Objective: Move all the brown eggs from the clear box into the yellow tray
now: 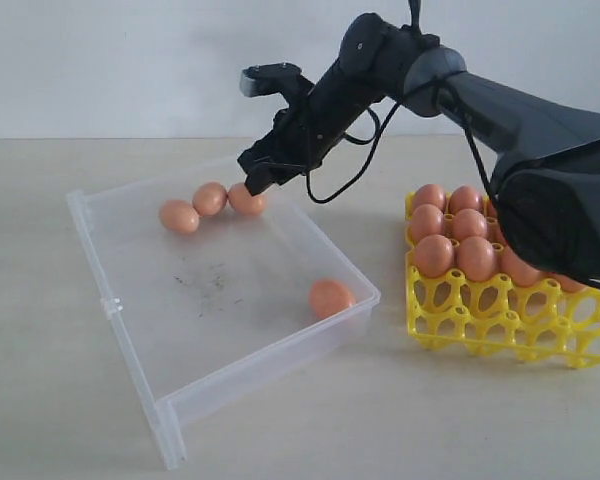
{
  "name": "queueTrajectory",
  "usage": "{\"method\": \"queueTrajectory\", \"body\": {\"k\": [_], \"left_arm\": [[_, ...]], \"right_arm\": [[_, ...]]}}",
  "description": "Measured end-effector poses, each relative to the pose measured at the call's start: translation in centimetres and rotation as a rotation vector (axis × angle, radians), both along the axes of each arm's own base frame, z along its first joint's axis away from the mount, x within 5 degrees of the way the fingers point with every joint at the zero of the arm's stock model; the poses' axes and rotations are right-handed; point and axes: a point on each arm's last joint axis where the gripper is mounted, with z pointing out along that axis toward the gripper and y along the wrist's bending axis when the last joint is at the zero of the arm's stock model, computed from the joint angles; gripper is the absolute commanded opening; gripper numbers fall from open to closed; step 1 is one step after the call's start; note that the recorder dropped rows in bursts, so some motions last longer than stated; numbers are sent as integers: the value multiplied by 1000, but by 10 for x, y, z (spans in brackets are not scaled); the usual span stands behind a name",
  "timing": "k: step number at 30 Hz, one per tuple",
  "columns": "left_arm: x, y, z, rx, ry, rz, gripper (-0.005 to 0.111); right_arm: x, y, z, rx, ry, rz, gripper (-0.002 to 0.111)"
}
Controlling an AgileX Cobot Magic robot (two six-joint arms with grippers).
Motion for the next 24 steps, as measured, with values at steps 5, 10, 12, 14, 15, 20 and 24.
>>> {"method": "queueTrajectory", "body": {"k": [5,10,12,14,15,20,24], "left_arm": [[0,0,0,0,0,0,4],[0,0,0,0,0,0,4],[0,0,0,0,0,0,4],[0,0,0,0,0,0,4],[0,0,0,0,0,0,4],[0,0,0,0,0,0,4],[0,0,0,0,0,0,4]], "right_arm": [[-7,2,-6,-57,22,67,43],[-9,0,26,-45,-54,79,43],[-12,1,40,-39,-74,87,43],[-16,2,45,-44,-69,115,43],[-18,3,46,-48,-69,130,43],[-27,20,48,10,-75,196,43],[-34,42,31,-27,-104,212,43]]}}
